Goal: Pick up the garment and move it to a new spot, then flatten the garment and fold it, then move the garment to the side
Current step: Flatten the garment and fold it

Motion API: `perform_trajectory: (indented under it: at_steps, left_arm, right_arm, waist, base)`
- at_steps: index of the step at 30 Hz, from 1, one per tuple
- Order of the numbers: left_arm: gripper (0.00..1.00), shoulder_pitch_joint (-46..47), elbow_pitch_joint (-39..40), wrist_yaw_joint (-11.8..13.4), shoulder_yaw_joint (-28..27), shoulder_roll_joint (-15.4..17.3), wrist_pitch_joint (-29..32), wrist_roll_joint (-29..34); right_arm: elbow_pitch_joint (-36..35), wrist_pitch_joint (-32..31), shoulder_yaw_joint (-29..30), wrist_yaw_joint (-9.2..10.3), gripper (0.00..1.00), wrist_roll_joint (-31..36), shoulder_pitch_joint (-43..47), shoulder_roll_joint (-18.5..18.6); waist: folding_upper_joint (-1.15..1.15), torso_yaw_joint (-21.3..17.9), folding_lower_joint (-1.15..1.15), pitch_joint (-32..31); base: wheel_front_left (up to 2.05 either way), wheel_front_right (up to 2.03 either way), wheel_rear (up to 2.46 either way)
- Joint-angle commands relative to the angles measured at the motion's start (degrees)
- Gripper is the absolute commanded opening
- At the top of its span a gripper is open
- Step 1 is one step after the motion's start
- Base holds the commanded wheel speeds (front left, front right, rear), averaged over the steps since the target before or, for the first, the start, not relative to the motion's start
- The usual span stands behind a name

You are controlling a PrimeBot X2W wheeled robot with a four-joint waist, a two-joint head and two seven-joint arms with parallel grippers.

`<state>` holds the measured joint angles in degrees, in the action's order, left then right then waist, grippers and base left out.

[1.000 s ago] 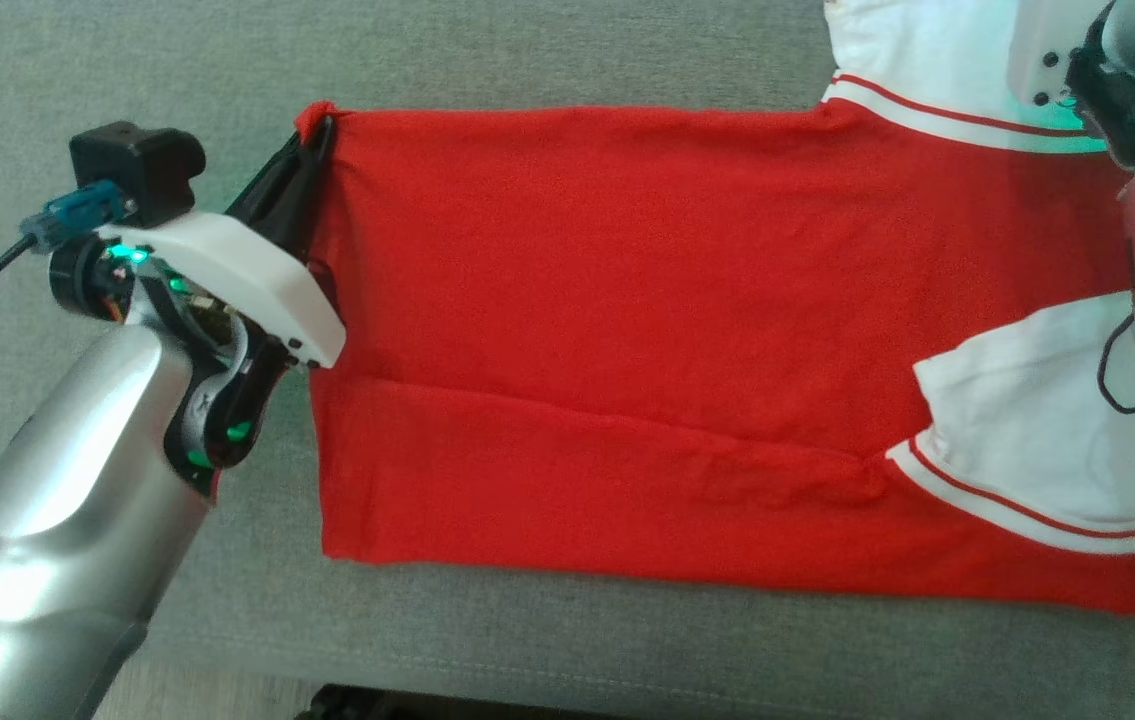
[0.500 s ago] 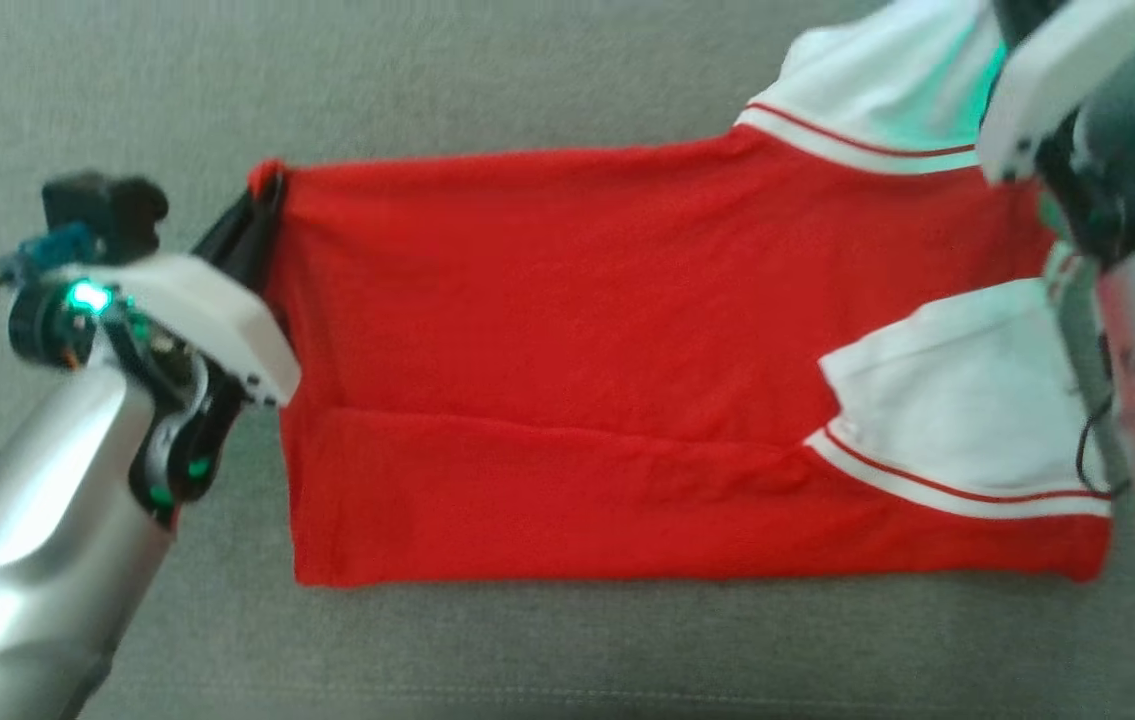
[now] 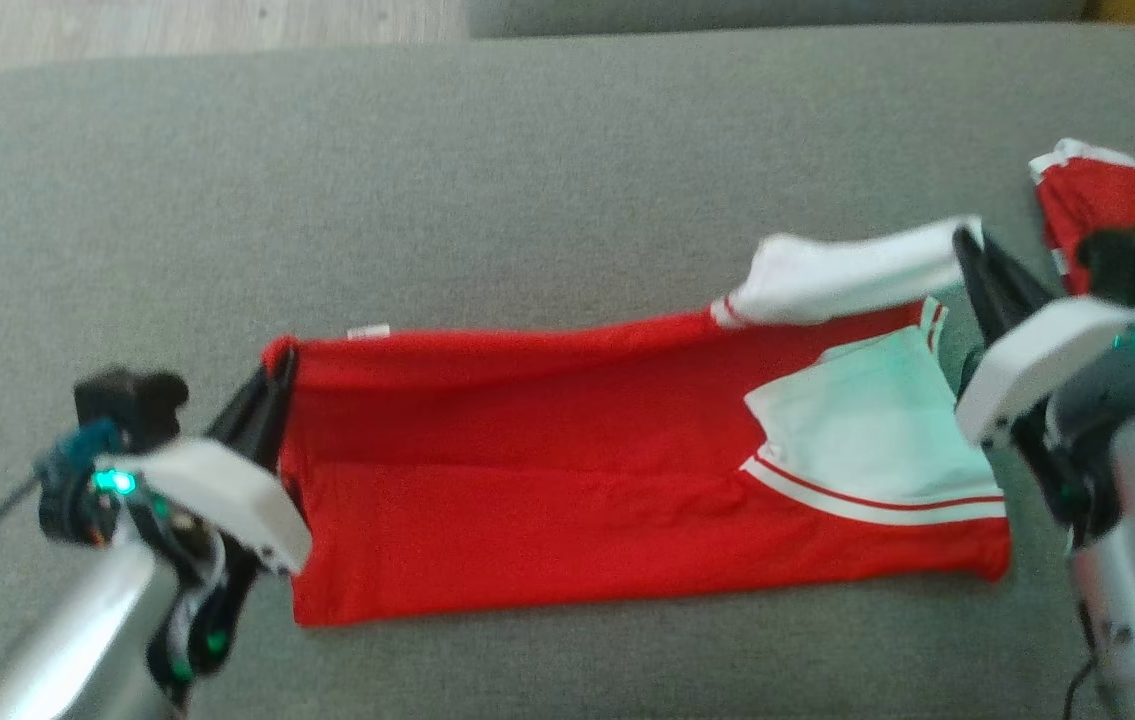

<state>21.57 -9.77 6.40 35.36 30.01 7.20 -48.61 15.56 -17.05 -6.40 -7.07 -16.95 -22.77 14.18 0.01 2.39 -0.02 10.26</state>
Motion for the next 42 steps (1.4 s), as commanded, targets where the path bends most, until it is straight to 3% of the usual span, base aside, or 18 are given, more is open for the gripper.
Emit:
perform_trajectory:
  at_steps: [1, 5, 9, 10, 12, 13, 14, 15, 21, 30, 34, 42]
  left_arm:
    - [0.0, 0.0, 2.4, 0.8, -2.4, 2.2, -1.5, -0.1]
    - [0.0, -5.1, 3.2, 2.3, -2.3, 1.2, -4.5, -0.5]
    - [0.0, -8.2, 1.6, 2.7, -1.5, 0.0, -7.2, -0.1]
    - [0.0, -8.7, 1.0, 2.6, -1.3, -0.3, -8.0, 0.0]
    - [0.04, -9.7, -0.6, 2.5, -1.2, -1.2, -9.5, 0.0]
    - [0.34, -10.2, -1.5, 2.5, -1.2, -1.6, -10.5, 0.1]
    - [0.8, -10.7, -2.3, 2.6, -1.1, -2.0, -11.5, 0.2]
    - [1.0, -11.2, -3.0, 2.7, -1.2, -2.4, -12.6, 0.4]
    - [1.0, -15.9, -3.9, 4.2, -2.0, -3.5, -18.1, 0.6]
    - [1.0, -22.7, 3.7, 10.6, -5.4, -2.1, -21.0, 2.0]
    - [1.0, -23.3, 6.0, 12.1, -5.7, -1.9, -21.1, 2.8]
    - [1.0, -23.0, 9.8, 14.5, -5.3, -1.5, -20.3, 4.1]
  right_arm:
    - [-3.5, 0.5, 0.1, -0.42, 0.0, 0.8, 0.7, -0.8]
    - [-6.1, 0.7, 2.2, -0.42, 0.0, 2.3, 6.3, -3.0]
    - [-6.7, 1.6, 3.1, -0.42, 0.12, 4.2, 10.2, -4.3]
    - [-6.7, 2.0, 3.3, -0.42, 0.18, 4.5, 11.0, -4.7]
    - [-6.5, 2.6, 3.7, -0.42, 0.42, 5.3, 12.5, -5.3]
    - [-6.3, 2.9, 4.1, -0.42, 0.48, 5.4, 13.4, -5.8]
    - [-6.2, 3.3, 4.6, -0.42, 0.85, 5.4, 14.3, -6.3]
    - [-6.3, 3.7, 5.1, -0.42, 1.0, 5.4, 15.3, -6.8]
    - [-8.9, 5.2, 8.4, -0.42, 1.0, 6.6, 23.1, -8.4]
    - [-13.8, 3.9, 12.9, -0.42, 1.0, 8.8, 26.7, -10.2]
    - [-11.9, 2.1, 12.9, -0.42, 1.0, 9.4, 24.4, -10.2]
    - [-1.2, -4.1, 13.1, -0.42, 1.0, 10.2, 16.9, -7.3]
  waist:
    - [-0.01, -0.5, 0.02, -1.5]
    - [-0.01, -0.8, 0.02, -2.1]
    - [-0.01, -0.9, 0.02, -2.6]
    - [-0.01, -0.9, 0.02, -2.9]
    - [-0.01, -0.9, 0.02, -3.5]
    - [-0.01, -0.9, 0.02, -3.9]
    - [-0.01, -0.9, 0.02, -4.4]
    - [-0.01, -0.8, 0.02, -5.0]
    - [-0.01, -0.3, 0.02, -8.3]
    - [-0.01, 1.6, 0.02, -10.7]
    - [-0.01, 2.6, 0.02, -10.4]
    - [-0.01, 6.5, 0.02, -8.0]
  base:
    - [0.0, 0.0, 0.0]
    - [0.0, 0.0, 0.0]
    - [0.0, 0.0, 0.0]
    - [0.0, 0.0, 0.0]
    - [0.0, 0.0, 0.0]
    - [0.0, 0.0, 0.0]
    - [0.0, 0.0, 0.0]
    - [0.0, 0.0, 0.0]
    - [0.0, 0.0, 0.0]
    - [0.0, 0.0, 0.0]
    - [0.0, 0.0, 0.0]
    - [0.0, 0.0, 0.0]
